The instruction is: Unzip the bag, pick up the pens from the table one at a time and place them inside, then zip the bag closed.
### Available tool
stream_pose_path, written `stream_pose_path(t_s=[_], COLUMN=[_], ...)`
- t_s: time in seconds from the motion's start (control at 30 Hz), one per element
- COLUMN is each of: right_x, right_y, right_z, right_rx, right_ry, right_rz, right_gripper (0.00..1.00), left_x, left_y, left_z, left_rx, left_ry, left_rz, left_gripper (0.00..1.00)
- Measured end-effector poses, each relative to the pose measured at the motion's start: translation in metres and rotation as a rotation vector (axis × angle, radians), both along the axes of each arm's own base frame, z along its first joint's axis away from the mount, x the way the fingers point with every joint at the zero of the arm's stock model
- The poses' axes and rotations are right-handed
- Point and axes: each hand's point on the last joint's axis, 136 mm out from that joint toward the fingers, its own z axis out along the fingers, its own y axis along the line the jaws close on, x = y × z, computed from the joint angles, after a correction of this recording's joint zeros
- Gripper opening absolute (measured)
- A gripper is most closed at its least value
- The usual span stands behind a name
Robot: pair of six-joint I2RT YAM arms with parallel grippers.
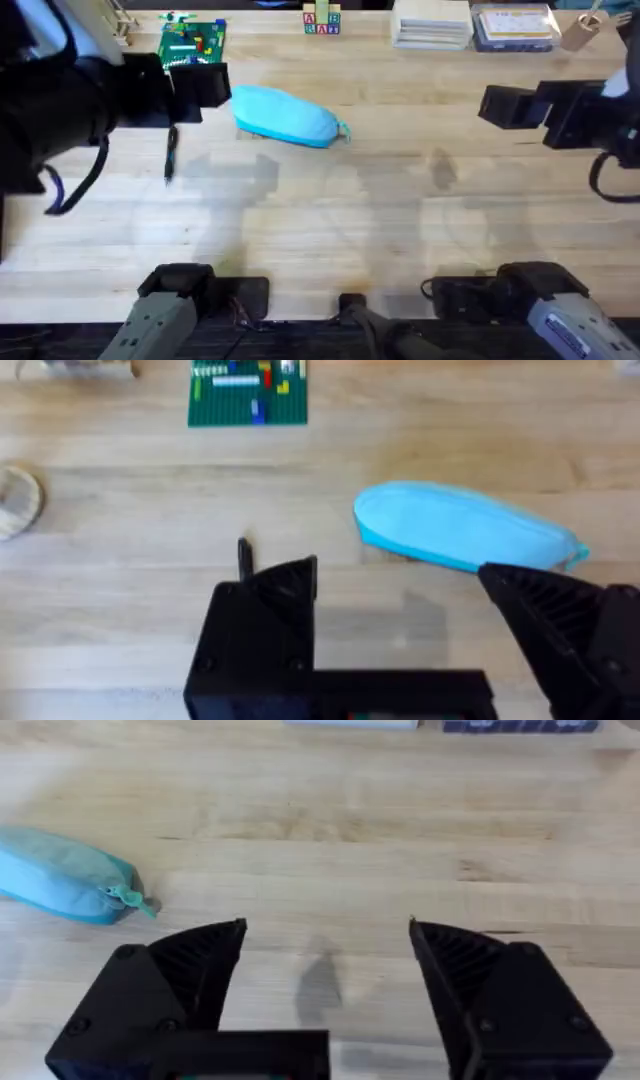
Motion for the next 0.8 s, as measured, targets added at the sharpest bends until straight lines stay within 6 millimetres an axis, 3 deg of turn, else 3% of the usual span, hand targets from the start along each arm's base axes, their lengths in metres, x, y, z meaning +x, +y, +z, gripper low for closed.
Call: stream_pose_path(t_s=[0.37,0.8], right_x=[0.02,0.033], right_y=[0.0,0.0], right_z=[-0.004,-0.029], right_rx=[0.0,-0.001], right_ry=[0.151,0.277], right_rz=[0.0,0.0], right_gripper=[0.997,0.997], left_x=[0.029,0.046], left_y=[-0.001,-0.005], left_z=[-0.012,-0.039], left_rx=[-0.003,-0.022], left_ry=[0.12,0.227], left_rz=[-0.003,-0.021], left_gripper=[0.991,0.993])
